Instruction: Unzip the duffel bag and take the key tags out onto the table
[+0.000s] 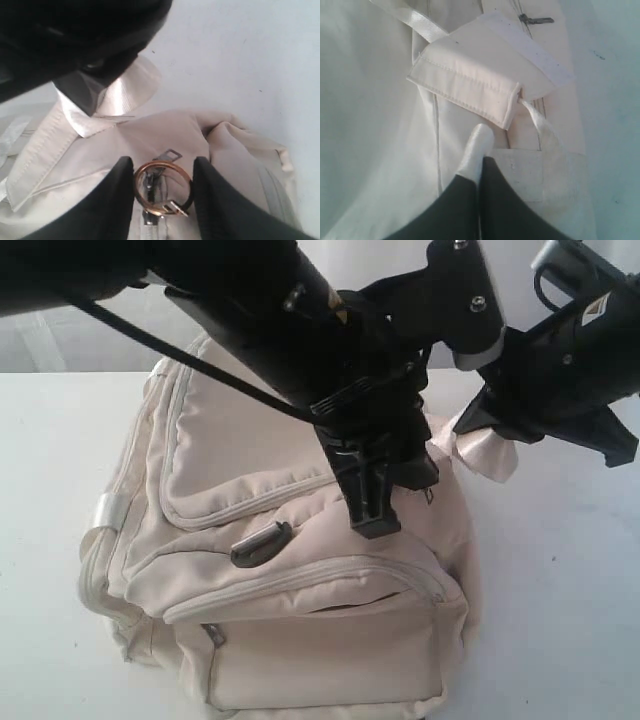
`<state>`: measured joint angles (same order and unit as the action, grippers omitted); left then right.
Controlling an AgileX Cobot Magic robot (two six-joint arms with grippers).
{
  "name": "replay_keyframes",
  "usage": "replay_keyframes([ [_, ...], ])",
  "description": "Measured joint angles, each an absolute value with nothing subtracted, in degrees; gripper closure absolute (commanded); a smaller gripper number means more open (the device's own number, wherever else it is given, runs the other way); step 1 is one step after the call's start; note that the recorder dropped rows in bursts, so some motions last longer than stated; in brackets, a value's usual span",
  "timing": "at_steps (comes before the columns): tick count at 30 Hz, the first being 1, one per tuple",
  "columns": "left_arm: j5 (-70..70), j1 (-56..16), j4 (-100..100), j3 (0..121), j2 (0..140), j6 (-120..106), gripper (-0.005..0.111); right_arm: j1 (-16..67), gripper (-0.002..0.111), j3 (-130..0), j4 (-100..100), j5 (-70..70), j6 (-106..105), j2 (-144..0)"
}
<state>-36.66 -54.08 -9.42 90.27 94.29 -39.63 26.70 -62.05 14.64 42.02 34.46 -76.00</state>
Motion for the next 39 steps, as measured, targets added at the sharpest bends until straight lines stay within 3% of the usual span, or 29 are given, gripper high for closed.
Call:
replay_keyframes([
  [18,-47.85,-54.08,0.0,90.27,92.4,-32.03,0.099,26.83,0.108,-62.05,11.73,41.83,34.46,-76.0],
  [39,-58.87,-54.08,7.69,90.27,90.16,-27.51,0.099,26.83,0.108,-62.05,10.45,41.68,34.46,-76.0],
])
